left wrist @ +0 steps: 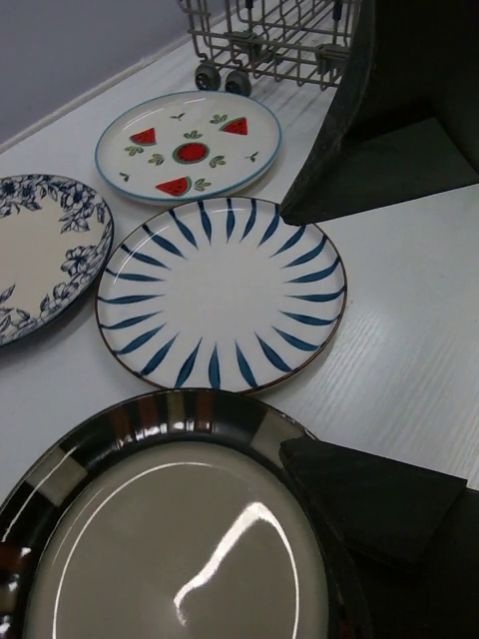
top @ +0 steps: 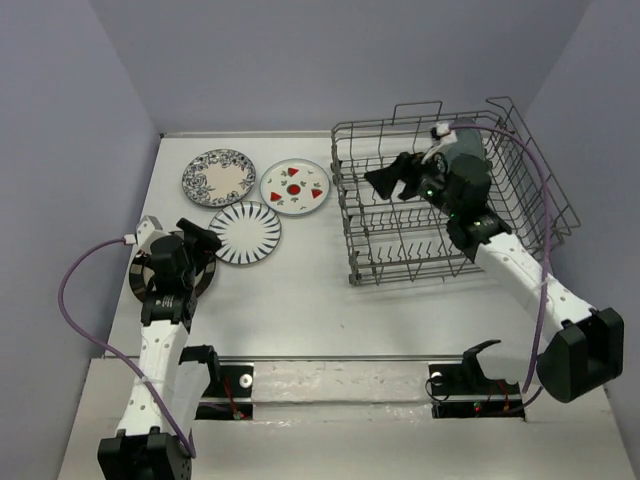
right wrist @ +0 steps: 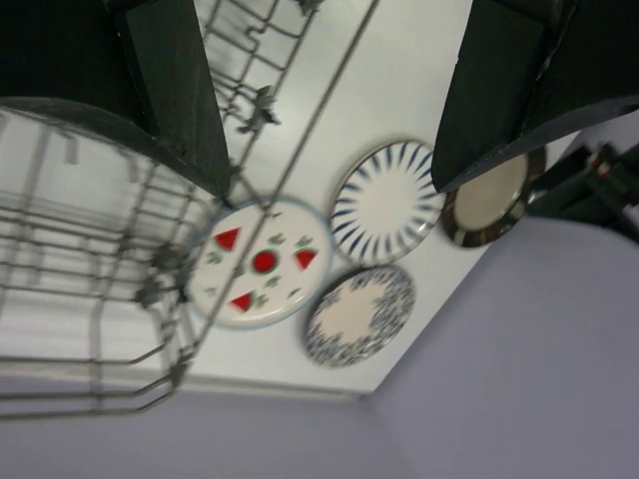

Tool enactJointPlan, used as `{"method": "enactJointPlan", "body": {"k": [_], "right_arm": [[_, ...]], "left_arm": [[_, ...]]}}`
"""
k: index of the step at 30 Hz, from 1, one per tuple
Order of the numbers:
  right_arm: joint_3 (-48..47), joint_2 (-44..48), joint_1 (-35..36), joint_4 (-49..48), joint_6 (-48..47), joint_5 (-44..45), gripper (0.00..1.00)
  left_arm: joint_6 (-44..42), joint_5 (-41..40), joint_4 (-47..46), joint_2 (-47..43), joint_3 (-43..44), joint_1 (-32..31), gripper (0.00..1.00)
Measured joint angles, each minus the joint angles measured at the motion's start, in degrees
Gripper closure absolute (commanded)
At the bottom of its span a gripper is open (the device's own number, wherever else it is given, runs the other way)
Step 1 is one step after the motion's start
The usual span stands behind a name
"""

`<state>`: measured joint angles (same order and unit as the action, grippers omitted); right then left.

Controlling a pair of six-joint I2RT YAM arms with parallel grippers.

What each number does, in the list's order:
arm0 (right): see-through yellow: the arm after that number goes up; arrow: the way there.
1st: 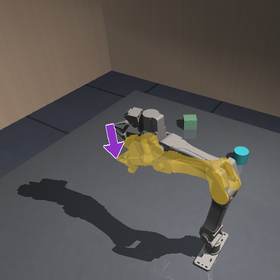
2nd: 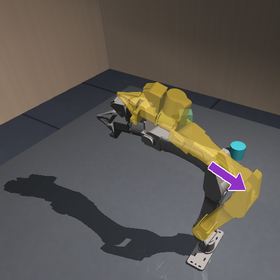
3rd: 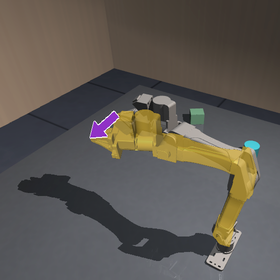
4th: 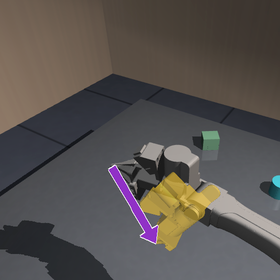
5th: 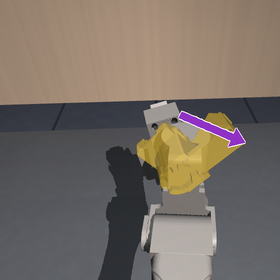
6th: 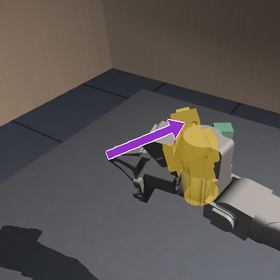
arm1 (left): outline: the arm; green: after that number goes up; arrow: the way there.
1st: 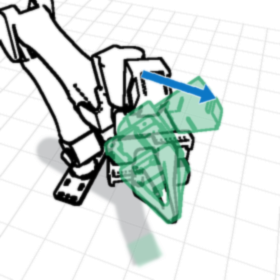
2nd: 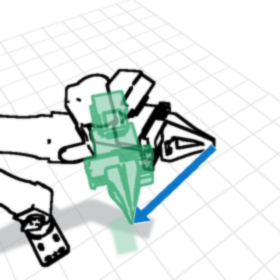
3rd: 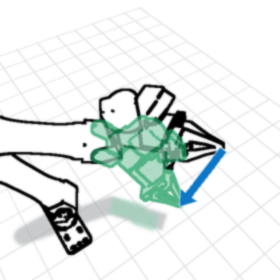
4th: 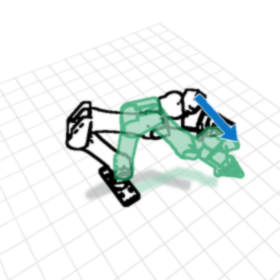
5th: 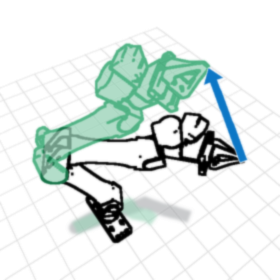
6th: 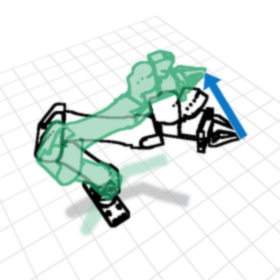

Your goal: Load the plates into the dish rack

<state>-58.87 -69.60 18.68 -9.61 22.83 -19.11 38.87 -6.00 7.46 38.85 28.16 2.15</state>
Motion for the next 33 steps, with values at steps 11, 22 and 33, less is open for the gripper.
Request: {"method": "enactJointPlan", "body": {"k": [11,22,33], "right_arm": [[-2.32,-13.70,19.87,-1.01,-2.27,-1.46,0.25],[-15.37,-30.47,25.64,1.77,0.63,9.79,0.39],[-26.25,-51.67,27.87,4.70,8.55,22.69,0.35]], "left_arm": [[5.88,5.75,-4.20,5.16,-7.04,-0.70,0.07],[4.24,3.96,-7.63,-1.18,-4.74,-8.17,0.01],[-12.70,17.55,-6.73,-1.53,6.82,-8.50,0.01]]}}
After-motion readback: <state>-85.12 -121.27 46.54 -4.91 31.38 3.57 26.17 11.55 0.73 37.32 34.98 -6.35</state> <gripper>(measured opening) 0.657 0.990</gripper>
